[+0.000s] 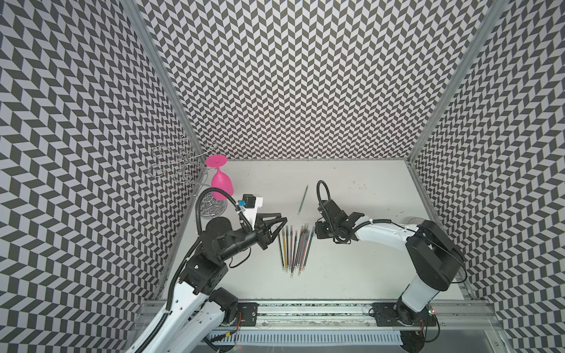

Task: Remove the protective cover of the pencils
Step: Pick up the pencil from the center of the board.

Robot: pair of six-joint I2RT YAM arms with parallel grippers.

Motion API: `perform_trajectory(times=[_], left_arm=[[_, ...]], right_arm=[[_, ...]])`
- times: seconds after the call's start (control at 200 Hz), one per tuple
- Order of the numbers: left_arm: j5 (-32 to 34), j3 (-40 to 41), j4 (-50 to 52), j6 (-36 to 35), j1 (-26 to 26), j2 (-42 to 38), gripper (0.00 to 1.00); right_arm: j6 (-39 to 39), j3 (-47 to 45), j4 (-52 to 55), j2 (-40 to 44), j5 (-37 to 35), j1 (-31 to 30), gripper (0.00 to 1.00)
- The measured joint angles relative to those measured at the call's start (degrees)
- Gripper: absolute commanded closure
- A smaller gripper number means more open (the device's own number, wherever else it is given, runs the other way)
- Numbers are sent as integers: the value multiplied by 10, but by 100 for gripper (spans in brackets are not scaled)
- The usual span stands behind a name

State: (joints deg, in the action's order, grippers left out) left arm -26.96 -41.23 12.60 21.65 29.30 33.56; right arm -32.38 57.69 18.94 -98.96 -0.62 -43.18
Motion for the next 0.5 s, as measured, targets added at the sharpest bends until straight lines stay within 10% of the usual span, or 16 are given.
perform_trajectory(times=[0.496], left_arm=[[-59, 14, 34, -30, 0, -12, 62]], right_arm=[[-95, 70, 29, -71, -63, -33, 73]])
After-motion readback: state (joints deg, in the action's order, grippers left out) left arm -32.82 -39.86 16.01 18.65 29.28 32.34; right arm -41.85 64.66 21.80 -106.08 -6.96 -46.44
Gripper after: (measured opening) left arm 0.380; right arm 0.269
